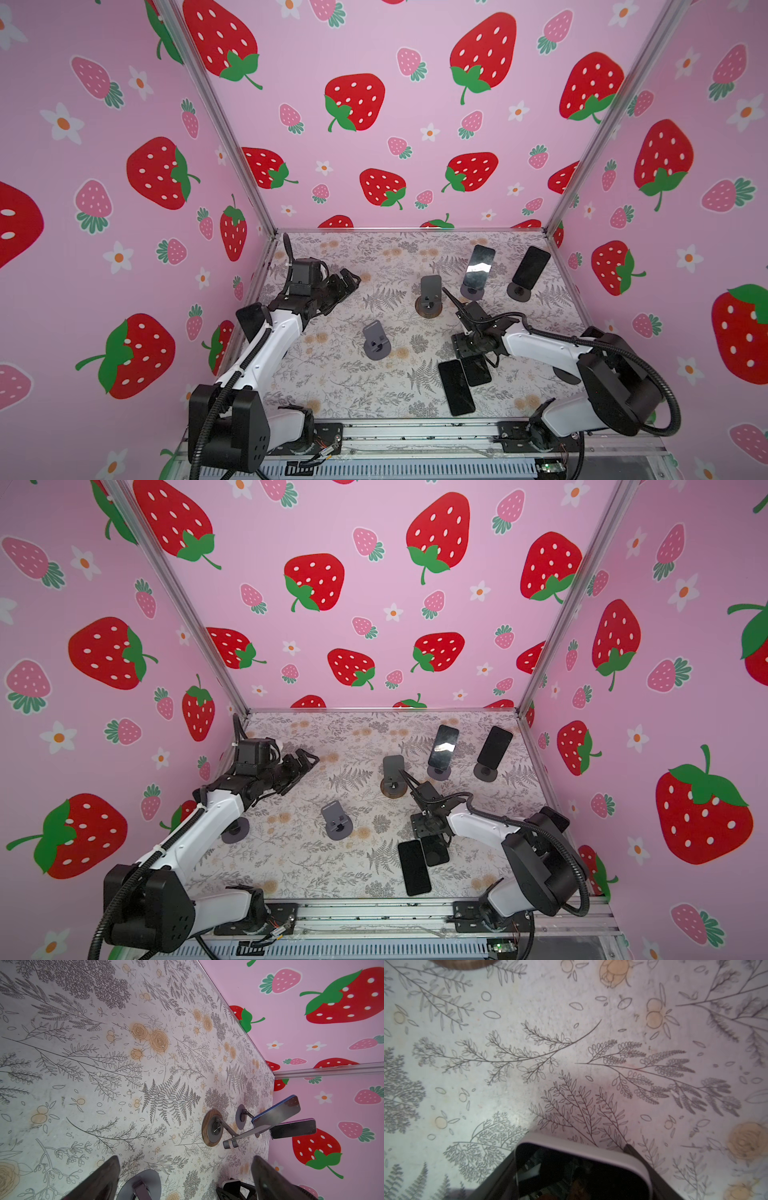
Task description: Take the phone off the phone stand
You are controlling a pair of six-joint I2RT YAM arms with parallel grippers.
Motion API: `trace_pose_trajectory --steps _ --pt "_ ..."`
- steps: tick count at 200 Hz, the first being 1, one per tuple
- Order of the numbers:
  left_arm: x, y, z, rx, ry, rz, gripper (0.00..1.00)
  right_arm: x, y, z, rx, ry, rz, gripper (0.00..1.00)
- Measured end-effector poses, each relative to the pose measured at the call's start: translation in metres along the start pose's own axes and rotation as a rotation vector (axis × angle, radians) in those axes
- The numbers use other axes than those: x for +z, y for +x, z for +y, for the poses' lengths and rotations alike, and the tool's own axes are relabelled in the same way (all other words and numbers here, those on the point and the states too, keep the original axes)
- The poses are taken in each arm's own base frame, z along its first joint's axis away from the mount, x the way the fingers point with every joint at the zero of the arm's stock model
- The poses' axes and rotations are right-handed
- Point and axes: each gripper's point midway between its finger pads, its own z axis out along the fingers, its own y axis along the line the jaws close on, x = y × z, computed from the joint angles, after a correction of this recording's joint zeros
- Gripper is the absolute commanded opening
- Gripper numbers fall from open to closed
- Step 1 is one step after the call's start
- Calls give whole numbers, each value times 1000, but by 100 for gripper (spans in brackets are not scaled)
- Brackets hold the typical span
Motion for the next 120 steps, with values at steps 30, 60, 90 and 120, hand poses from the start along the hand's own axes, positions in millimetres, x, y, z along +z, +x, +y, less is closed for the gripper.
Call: trace_pose_trajectory --steps 30,60,90,120 --pt "0 0 -1 2 1 1 100 1 0 -1 -3 8 -10 78" --pt "1 1 -2 2 4 4 100 2 -2 -2 -3 14 -21 79" --pt "2 3 -2 4 3 9 100 2 -2 -2 -2 14 -25 79" --pt "3 4 -2 5 4 12 100 2 -2 -2 -2 16 -28 79"
